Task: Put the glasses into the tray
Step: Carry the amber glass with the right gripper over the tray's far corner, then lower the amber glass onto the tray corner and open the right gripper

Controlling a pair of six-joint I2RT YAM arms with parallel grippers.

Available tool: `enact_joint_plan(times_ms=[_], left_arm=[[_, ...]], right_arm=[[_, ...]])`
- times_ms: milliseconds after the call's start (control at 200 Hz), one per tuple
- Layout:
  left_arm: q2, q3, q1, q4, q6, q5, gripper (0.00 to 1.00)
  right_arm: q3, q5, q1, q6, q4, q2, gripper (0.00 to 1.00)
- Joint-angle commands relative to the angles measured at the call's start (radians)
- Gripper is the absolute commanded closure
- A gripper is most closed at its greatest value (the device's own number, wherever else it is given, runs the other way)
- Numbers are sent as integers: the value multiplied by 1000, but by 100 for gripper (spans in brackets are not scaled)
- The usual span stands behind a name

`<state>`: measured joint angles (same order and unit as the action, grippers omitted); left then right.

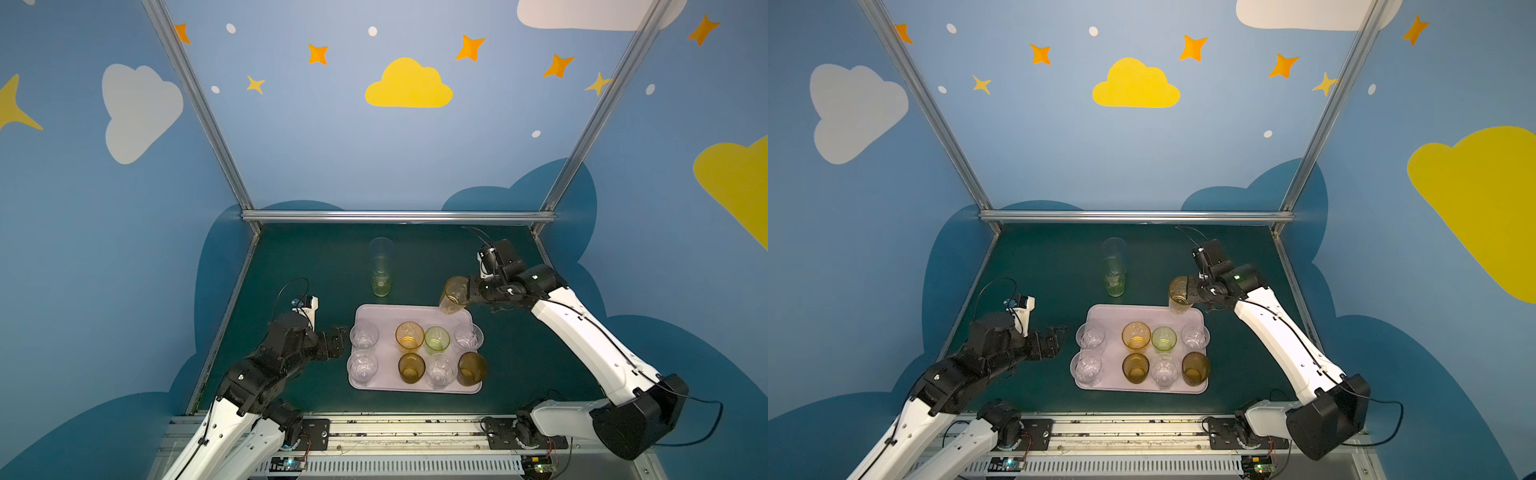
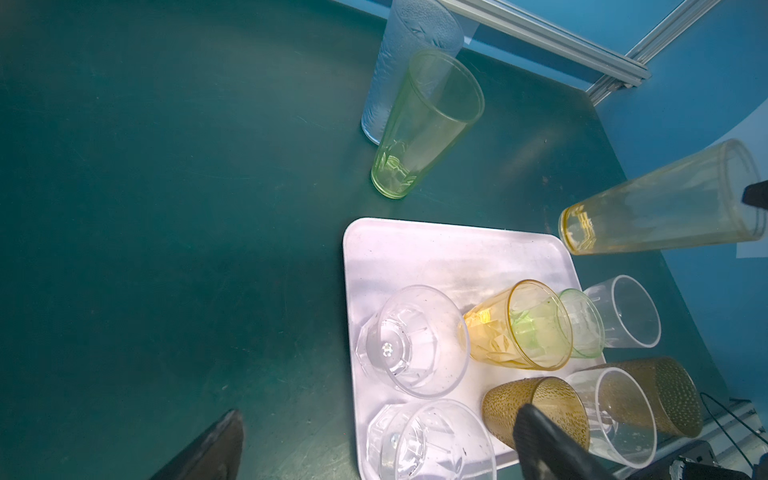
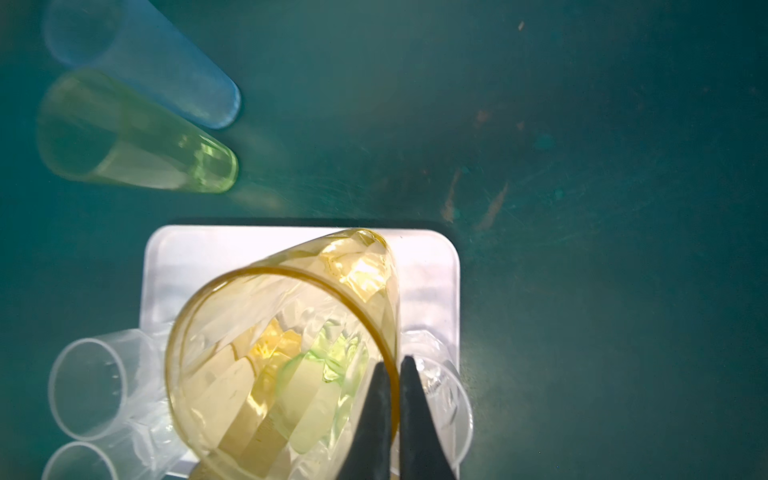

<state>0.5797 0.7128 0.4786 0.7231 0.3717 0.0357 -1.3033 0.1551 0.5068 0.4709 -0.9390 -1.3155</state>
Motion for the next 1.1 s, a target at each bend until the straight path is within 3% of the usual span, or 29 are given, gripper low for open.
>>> enact_joint_plan(times_ms=[0, 441, 1091], left_arm=[[0, -9, 2, 7, -2, -11, 0], [3, -11, 3, -41, -35, 106, 0], [-22, -15, 3, -27, -25, 61, 0]], right_arm=[[11, 22, -10, -6, -36, 2, 100], [84, 20, -37, -3, -1, -31, 100], [104, -18, -73, 5, 40, -78, 100]])
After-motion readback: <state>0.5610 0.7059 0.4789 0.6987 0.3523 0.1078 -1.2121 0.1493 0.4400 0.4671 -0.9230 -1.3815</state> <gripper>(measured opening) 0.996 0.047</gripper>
